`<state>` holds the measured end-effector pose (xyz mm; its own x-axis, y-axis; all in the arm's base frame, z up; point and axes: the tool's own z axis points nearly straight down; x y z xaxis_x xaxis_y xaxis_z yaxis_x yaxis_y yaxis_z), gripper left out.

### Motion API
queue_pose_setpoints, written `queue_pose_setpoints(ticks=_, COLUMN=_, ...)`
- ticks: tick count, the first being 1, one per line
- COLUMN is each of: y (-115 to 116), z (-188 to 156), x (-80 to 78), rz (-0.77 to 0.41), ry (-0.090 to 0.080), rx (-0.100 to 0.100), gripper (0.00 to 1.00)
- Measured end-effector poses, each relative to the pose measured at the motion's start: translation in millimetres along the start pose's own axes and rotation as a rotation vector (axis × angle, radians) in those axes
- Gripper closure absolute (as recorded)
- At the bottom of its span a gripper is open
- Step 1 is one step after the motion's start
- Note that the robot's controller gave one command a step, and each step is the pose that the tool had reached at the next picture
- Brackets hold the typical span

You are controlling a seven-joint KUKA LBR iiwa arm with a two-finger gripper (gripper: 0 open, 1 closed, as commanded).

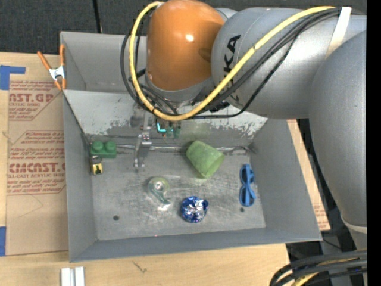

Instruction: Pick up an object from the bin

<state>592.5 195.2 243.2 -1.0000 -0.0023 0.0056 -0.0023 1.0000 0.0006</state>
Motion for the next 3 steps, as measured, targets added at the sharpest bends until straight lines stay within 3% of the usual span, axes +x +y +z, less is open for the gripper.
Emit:
queue_pose_setpoints(ticks=1, y=-84.0, z=65.9, x=35.4, rz=-0.083, ry=0.002, rx=0.005, gripper=0.0)
queue_pose_setpoints(ticks=2, y=-141.9, z=168.9, x=70.0, rz=-0.195, ry=-0.013, rx=0.0, gripper=0.0)
queue_pose_setpoints(ticks=3, y=-174.6, z=170.4, x=71.7, rz=-0.246, ry=-0.019, rx=-0.002, gripper=0.0)
